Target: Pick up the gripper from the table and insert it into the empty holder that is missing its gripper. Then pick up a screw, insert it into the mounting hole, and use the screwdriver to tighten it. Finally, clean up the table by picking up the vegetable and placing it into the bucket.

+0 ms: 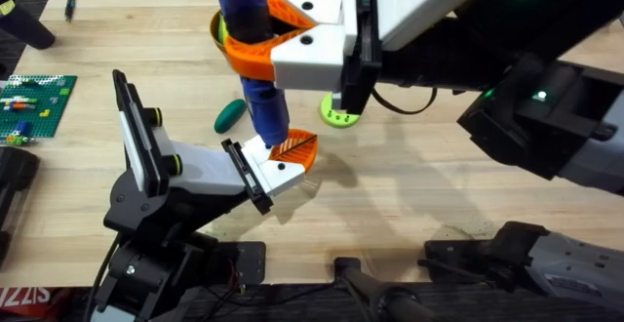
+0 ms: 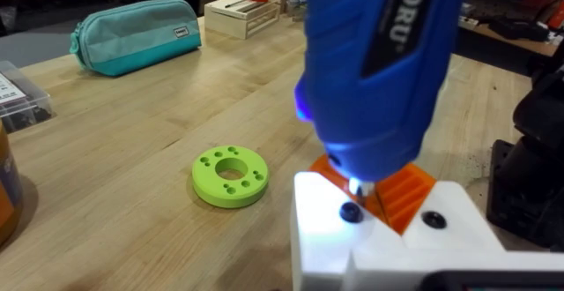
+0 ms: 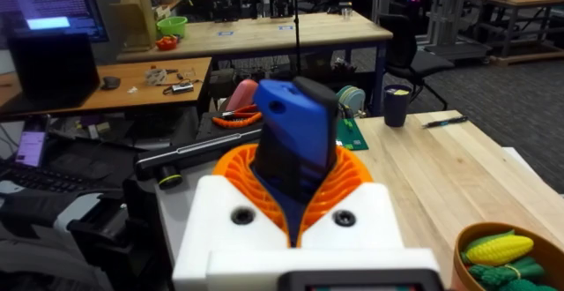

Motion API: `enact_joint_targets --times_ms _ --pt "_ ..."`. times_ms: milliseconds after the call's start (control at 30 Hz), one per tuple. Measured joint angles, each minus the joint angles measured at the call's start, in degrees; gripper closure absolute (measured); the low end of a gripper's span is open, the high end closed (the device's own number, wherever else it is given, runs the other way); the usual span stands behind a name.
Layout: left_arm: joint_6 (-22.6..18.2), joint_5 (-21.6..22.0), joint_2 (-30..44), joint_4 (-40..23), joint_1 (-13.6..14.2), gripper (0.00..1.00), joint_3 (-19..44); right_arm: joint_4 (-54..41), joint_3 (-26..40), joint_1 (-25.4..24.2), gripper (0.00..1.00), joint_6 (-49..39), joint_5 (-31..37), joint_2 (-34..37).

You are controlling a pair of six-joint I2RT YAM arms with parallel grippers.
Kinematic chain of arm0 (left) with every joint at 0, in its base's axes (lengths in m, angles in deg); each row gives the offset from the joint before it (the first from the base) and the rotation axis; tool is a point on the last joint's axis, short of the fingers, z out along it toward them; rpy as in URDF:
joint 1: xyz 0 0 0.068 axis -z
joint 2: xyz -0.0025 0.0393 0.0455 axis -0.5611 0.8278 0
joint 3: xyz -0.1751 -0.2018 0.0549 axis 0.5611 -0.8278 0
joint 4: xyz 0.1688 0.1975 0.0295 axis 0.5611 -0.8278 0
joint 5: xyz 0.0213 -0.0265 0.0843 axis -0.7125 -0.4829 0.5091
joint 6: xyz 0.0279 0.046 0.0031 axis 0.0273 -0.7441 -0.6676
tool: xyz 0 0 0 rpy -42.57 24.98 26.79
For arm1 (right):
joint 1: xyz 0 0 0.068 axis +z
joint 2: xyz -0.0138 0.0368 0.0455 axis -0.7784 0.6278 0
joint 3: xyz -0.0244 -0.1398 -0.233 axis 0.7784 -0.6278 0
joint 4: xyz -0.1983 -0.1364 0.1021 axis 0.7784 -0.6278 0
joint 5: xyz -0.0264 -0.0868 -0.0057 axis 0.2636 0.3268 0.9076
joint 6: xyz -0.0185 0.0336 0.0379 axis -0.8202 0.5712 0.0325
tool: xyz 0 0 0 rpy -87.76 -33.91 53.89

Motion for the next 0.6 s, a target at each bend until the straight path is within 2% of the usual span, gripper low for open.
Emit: enact_joint_targets --times_ms 133,367,600 --pt "0.0 -0.1 0.0 -0.1 0.0 0.991 0.0 0.5 -0.1 -0.1 0.959 0.0 0.2 0.1" --pt "0.0 0.0 0.0 -0.1 0.0 0.991 0.0 9.9 -0.9 -1.3 0.959 0.0 -0.1 0.1" --pt "0.0 0.0 0.0 -0.1 0.0 0.991 0.0 8.6 -0.9 -1.4 0.959 0.3 -0.2 -0.1"
